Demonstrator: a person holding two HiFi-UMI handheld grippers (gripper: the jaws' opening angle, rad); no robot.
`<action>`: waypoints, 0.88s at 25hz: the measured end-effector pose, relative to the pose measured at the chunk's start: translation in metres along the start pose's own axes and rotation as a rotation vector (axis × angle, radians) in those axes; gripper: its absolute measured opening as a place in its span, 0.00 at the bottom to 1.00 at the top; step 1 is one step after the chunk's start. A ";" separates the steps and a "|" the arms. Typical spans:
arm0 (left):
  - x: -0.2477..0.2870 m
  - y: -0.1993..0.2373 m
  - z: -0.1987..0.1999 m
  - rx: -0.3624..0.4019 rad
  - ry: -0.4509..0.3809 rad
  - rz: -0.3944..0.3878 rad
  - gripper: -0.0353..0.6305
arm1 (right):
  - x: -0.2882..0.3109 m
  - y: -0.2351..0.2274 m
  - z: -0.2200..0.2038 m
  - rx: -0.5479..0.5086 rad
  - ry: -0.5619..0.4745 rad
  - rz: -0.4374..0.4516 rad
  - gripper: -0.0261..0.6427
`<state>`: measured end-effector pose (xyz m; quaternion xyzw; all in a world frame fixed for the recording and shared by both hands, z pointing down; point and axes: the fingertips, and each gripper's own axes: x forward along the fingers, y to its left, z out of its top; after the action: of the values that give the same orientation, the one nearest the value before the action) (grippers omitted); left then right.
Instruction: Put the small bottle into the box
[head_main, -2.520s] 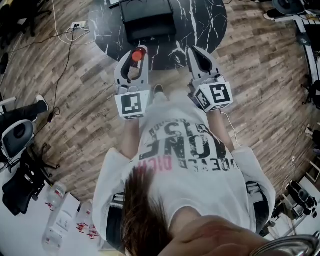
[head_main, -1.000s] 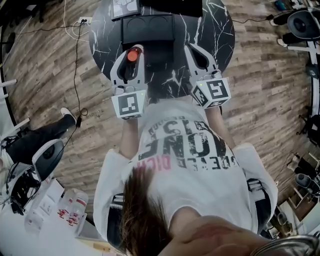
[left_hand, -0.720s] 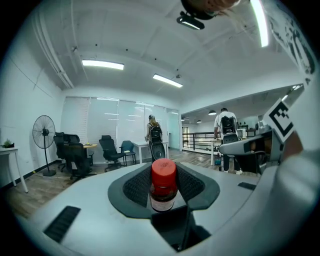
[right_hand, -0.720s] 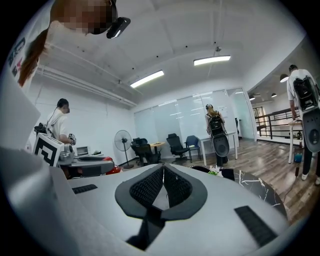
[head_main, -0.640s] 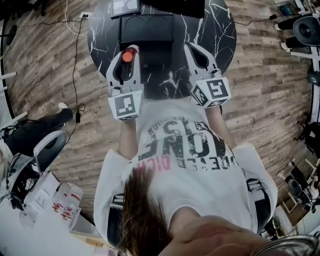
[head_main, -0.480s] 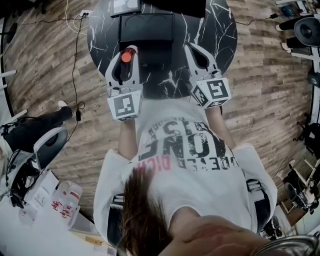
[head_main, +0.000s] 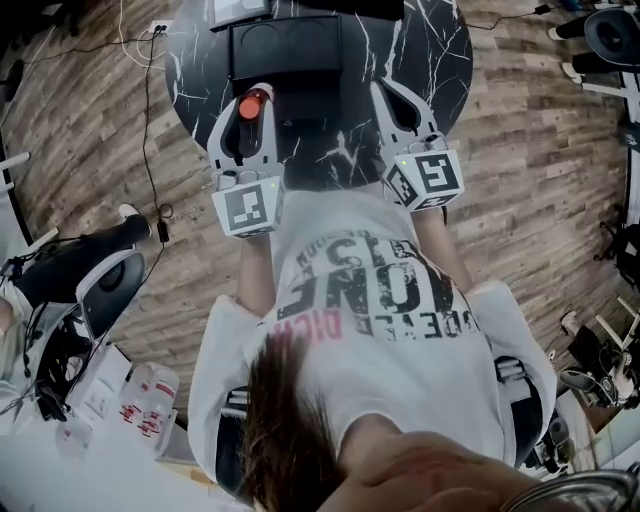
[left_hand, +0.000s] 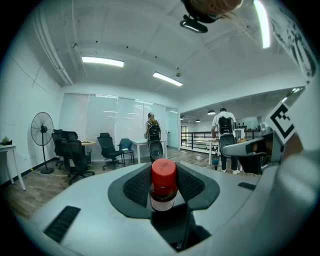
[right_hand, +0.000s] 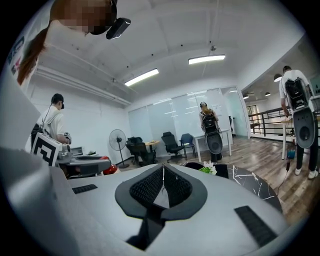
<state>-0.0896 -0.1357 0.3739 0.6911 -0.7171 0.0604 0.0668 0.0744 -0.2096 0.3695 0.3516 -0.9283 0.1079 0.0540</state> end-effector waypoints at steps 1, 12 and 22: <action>0.001 0.001 0.000 -0.002 0.003 -0.009 0.26 | 0.000 0.000 -0.001 0.002 0.001 -0.011 0.04; 0.011 0.019 0.014 0.019 -0.007 -0.148 0.26 | 0.002 0.012 0.015 0.013 -0.039 -0.144 0.04; 0.015 0.029 0.022 0.036 -0.032 -0.219 0.26 | -0.006 0.016 0.021 0.005 -0.063 -0.236 0.04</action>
<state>-0.1191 -0.1535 0.3554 0.7672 -0.6372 0.0546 0.0490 0.0672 -0.1991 0.3458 0.4617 -0.8815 0.0919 0.0362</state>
